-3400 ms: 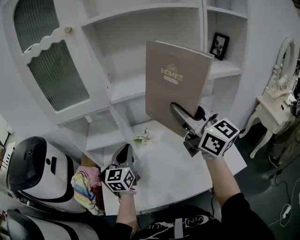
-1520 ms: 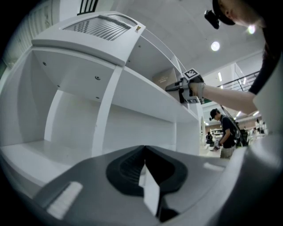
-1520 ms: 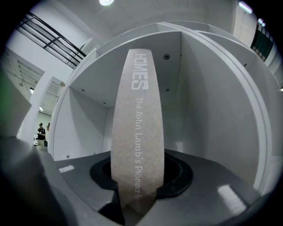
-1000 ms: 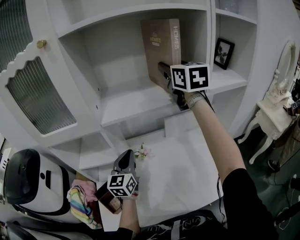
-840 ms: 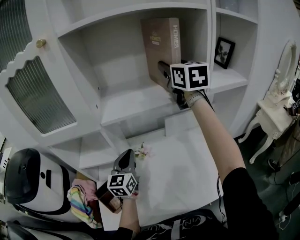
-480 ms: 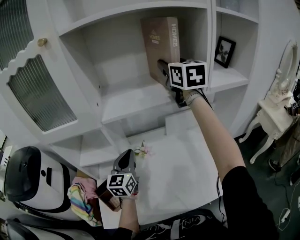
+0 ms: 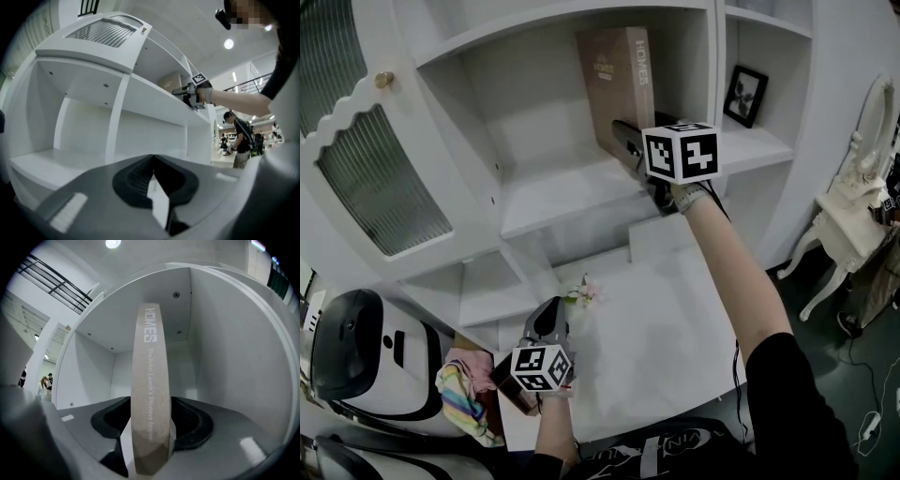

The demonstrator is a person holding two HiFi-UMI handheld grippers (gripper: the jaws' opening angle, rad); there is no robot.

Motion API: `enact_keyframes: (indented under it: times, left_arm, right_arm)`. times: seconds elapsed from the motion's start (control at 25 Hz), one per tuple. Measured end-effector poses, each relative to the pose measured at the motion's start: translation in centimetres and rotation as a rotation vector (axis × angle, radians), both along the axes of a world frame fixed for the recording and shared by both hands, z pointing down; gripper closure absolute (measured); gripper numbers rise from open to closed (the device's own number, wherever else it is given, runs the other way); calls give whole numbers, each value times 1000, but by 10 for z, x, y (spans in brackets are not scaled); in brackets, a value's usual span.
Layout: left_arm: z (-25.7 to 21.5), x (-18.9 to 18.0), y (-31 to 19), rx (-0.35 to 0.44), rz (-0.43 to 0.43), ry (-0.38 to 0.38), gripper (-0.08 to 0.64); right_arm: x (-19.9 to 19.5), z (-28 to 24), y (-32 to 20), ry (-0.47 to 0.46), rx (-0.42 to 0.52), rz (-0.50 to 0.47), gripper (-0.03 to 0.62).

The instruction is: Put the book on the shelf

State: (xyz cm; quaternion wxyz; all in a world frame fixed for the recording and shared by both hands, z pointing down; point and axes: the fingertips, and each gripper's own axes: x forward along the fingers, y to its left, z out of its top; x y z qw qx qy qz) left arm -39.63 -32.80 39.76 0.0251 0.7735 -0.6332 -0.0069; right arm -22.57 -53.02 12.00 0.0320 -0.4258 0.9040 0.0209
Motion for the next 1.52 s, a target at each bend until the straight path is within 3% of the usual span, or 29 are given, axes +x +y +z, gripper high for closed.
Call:
enact_keyframes:
  times: [0.92,1.52]
  left_arm:
    - [-1,28,30,0,40,-14,560]
    - [-8,28,42,16,32,-9,560]
  right_arm:
    - [34,27,65,11,12,-19,331]
    - [49,60,118,20,45,-56,529]
